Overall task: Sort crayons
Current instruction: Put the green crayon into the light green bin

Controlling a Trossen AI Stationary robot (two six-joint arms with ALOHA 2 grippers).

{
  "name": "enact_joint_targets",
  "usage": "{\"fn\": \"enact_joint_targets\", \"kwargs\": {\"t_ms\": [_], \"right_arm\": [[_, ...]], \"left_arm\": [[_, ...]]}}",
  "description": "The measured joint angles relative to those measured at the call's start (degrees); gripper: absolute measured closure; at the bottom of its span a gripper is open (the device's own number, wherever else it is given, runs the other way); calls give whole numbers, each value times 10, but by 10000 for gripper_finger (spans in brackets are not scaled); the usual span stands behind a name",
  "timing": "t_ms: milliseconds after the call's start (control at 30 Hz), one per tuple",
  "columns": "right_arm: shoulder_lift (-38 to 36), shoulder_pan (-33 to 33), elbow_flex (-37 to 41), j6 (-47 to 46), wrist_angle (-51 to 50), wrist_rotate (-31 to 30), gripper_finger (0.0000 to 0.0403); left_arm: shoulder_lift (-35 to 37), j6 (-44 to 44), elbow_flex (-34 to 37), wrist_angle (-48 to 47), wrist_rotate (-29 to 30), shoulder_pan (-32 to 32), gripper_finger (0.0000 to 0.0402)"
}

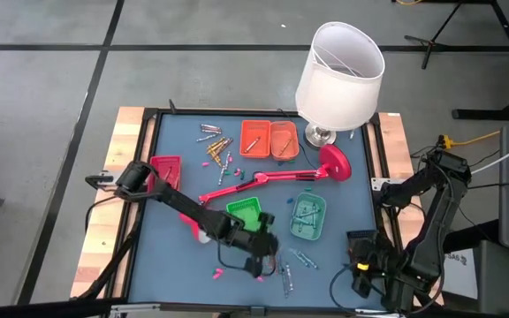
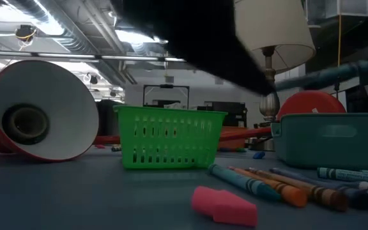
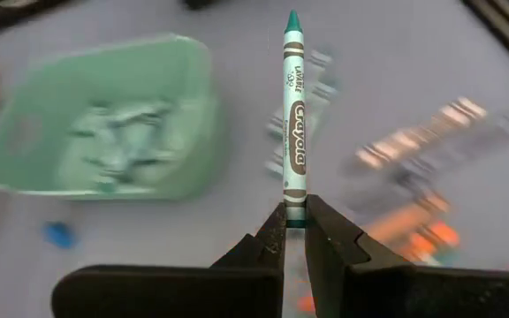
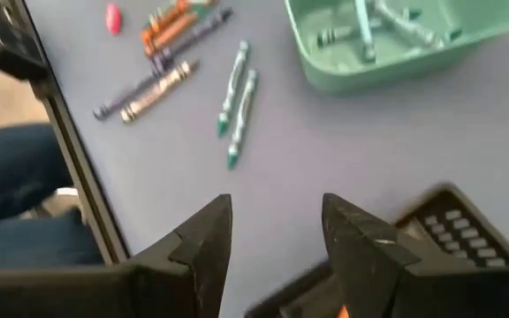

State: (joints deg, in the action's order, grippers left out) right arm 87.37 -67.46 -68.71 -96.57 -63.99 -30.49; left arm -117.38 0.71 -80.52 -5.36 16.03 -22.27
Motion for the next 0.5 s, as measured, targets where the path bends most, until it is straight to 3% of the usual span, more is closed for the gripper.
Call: {"fn": "enact_joint_targets", "kwargs": {"t_ms": [233, 500], "right_arm": [[0, 3, 0, 24, 12, -44, 228], [0, 40, 0, 70, 18, -47, 228]], "left_arm": [[0, -81, 0, 60, 9, 61, 388], [0, -149, 0, 96, -60, 122, 377]]}}
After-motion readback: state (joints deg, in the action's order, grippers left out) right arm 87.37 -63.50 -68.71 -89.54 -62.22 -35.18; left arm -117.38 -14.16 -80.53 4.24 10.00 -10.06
